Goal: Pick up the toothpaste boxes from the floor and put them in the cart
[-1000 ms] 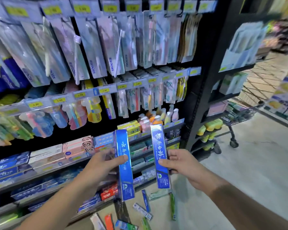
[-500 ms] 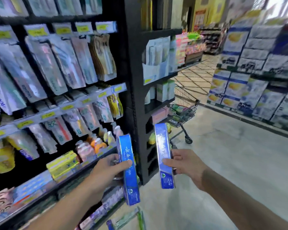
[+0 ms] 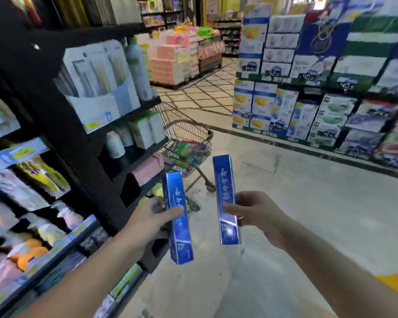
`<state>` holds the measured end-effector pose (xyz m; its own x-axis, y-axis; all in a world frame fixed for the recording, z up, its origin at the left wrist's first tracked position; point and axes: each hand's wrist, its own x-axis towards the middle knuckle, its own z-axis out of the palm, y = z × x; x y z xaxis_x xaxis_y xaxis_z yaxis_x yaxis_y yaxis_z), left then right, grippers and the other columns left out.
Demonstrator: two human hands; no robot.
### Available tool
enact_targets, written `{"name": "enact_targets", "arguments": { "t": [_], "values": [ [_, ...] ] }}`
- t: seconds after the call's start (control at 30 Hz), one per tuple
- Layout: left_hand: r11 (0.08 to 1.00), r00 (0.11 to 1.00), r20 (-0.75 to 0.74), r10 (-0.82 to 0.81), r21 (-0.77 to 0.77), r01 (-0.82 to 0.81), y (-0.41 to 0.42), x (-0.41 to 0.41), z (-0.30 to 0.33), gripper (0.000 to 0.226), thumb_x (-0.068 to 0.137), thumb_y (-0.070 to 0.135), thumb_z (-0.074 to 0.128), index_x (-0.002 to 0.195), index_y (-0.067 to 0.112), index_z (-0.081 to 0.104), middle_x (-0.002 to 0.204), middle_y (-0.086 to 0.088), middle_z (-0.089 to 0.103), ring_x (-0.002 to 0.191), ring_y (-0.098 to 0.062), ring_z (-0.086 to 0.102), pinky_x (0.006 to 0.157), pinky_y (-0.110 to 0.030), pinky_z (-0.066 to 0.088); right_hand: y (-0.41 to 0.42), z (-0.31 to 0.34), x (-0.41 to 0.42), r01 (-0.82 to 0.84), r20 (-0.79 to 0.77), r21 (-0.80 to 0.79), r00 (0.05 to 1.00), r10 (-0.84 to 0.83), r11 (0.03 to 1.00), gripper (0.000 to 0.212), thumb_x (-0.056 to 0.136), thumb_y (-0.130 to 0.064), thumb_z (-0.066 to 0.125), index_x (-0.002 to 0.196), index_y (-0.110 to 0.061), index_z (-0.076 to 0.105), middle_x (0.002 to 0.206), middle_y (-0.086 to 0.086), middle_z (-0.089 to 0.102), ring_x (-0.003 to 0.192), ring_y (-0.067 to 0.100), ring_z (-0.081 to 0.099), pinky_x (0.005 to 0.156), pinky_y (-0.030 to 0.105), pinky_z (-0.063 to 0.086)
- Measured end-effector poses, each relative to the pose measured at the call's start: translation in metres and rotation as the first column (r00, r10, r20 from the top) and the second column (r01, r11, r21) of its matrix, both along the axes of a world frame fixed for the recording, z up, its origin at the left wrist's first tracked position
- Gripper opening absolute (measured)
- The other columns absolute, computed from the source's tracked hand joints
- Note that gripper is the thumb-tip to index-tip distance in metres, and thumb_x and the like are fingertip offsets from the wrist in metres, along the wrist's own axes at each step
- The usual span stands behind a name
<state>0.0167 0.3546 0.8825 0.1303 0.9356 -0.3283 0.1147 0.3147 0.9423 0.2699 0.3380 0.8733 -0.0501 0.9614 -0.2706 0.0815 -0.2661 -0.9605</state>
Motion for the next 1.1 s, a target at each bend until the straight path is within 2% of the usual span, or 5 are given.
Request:
{"name": "enact_targets", "arguments": {
  "t": [0.47,0.67,0.8,0.9,1.1],
  "values": [
    [0.991,0.994,0.05,-0.102,-0.081,0.106,0.237,0.065,-0.035,0.027,0.087,0.015,0.075,0.112,0.01,0.066,0.104,-0.017,0.074,0.079,-0.025,0.072,0.066,-0.036,0.059,0.207,-0.023,0.055,0.165,0.062,-0.076,0.985,-0.16,0.983,0.02,0.086,-0.017,0.075,0.105,-0.012,0.069,0.096,0.002,0.076,0.092,0.02,0.073,0.085,0.042,0.06],
    [0.984,0.988,0.111,-0.112,-0.128,0.126,0.345,0.082,-0.036,0.025,0.088,0.012,0.072,0.112,0.008,0.065,0.086,-0.007,0.073,0.071,-0.022,0.071,0.058,-0.033,0.058,0.306,-0.027,0.057,0.195,0.052,-0.115,0.98,-0.19,0.974,0.024,0.087,-0.018,0.075,0.108,-0.011,0.068,0.101,0.005,0.076,0.095,0.022,0.073,0.088,0.044,0.059],
    [0.98,0.989,0.116,-0.095,-0.166,0.114,0.399,0.102,-0.043,0.029,0.086,0.015,0.075,0.112,0.008,0.066,0.094,-0.014,0.072,0.076,-0.028,0.066,0.081,-0.056,0.057,0.357,-0.035,0.079,0.2,0.068,-0.136,0.979,-0.192,0.97,0.025,0.085,-0.016,0.077,0.108,-0.009,0.07,0.101,0.006,0.076,0.095,0.025,0.073,0.085,0.041,0.06],
    [0.978,0.989,0.112,-0.095,-0.177,0.114,0.441,0.123,-0.048,0.031,0.086,0.018,0.076,0.113,0.006,0.065,0.092,-0.011,0.075,0.075,-0.03,0.067,0.083,-0.063,0.053,0.397,-0.043,0.103,0.241,0.073,-0.145,0.97,-0.232,0.96,0.015,0.084,-0.017,0.077,0.098,-0.014,0.071,0.096,0.005,0.076,0.092,0.023,0.073,0.081,0.039,0.062],
    [0.979,0.993,0.093,-0.08,-0.179,0.095,0.519,0.18,-0.064,0.025,0.089,0.016,0.072,0.113,0.009,0.065,0.089,-0.007,0.077,0.075,-0.022,0.073,0.065,-0.036,0.06,0.484,-0.063,0.157,0.172,0.077,-0.162,0.984,-0.161,0.972,0.019,0.085,-0.021,0.077,0.102,-0.017,0.07,0.098,0.001,0.076,0.092,0.019,0.073,0.083,0.04,0.061]
  ]
}}
